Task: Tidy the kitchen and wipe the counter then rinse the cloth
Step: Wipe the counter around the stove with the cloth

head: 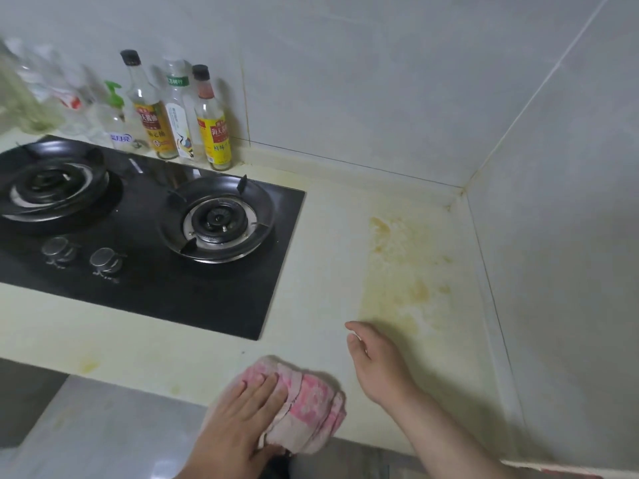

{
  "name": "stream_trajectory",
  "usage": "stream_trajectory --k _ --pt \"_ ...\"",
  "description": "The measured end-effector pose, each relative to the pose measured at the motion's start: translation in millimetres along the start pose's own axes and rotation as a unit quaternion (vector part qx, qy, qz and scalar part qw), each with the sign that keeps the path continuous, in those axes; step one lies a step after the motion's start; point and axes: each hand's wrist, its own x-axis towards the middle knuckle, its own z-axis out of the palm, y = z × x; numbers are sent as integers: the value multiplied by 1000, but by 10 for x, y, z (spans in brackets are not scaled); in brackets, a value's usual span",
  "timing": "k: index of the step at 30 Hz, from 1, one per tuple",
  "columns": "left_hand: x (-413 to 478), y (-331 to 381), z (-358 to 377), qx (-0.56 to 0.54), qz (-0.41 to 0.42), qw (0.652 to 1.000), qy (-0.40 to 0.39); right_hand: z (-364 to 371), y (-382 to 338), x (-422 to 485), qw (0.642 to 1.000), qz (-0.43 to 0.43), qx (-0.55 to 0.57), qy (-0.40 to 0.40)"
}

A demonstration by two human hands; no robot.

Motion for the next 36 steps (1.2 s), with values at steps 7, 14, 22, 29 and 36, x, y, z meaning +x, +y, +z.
stream_trajectory --k 7,14,22,29,36 --pt "-248 113 -118 -14 -27 997 -72 40 -26 -350 1000 3 -8 0" --pt "4 310 -84 -50 -73 995 -48 47 -182 -660 1000 -2 -28 8" --pt "294 212 -221 20 -67 995 -68 266 -252 -946 998 10 -57 1" --pt "748 222 -144 -7 -95 994 -48 421 -247 -869 1000 -16 -19 11" --pt "1665 133 -308 -78 -162 983 38 309 51 -71 996 -14 -1 87"
